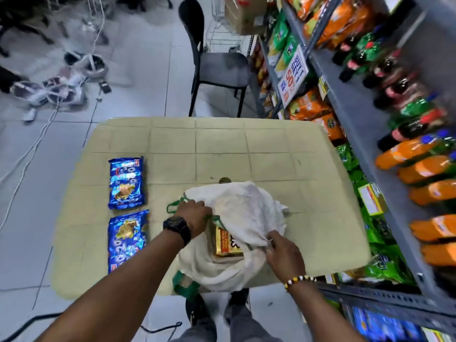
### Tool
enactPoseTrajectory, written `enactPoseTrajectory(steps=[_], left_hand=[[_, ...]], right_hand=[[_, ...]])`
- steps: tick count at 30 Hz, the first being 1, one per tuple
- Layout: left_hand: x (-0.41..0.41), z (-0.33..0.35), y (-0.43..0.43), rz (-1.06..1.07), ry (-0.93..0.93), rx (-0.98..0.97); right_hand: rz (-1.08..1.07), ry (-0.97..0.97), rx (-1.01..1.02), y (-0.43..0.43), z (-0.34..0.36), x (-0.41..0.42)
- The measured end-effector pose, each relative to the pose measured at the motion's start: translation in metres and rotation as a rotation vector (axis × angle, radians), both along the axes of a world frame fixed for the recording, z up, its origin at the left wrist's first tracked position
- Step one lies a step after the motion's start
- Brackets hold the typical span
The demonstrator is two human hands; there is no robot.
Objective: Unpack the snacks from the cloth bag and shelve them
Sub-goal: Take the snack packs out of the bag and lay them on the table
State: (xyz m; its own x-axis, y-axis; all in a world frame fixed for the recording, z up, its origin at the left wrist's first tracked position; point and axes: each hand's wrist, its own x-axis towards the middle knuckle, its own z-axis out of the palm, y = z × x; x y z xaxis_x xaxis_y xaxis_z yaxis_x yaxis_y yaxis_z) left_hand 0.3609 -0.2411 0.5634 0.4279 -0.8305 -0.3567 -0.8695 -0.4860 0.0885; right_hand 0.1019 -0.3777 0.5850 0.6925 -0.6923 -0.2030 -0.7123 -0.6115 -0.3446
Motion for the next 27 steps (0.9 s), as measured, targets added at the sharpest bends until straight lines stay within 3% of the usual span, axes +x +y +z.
enactPoseTrajectory(steps=[6, 10, 13, 15, 17, 19, 23, 27], left_hand=[[0.020, 0.066, -0.036, -0.010, 0.391, -0.092], [0.016, 0.108, -0.098, 0.351, 0.910, -0.385], [0.000, 0.118, -0.143, 0.480, 1.145, -0.528], [-0.012, 0.116, -0.161, 0.413, 1.105, -0.515], [-0.023, 0.108, -0.166, 0.316, 0.918, -0.449], [-0.029, 0.094, -0.158, 0.268, 0.763, -0.399], [-0.037, 0.058, -0.114, 0.370, 0.590, -0.320], [-0.036, 0.026, -0.075, 0.454, 0.442, -0.116]], right_hand=[[0.070, -0.244, 0.375, -0.082, 0.050, -0.012], [-0.278, -0.541, 0.605, -0.145, 0.062, -0.004], [-0.642, -0.707, 0.803, -0.170, 0.045, 0.006], [-0.838, -0.561, 0.792, -0.178, 0.025, 0.008], [-0.838, -0.299, 0.605, -0.177, 0.009, 0.005], [-0.747, -0.261, 0.442, -0.158, 0.008, 0.004], [-0.259, -0.355, 0.392, -0.107, 0.013, -0.002], [0.350, -0.076, 0.308, -0.081, 0.000, -0.004]])
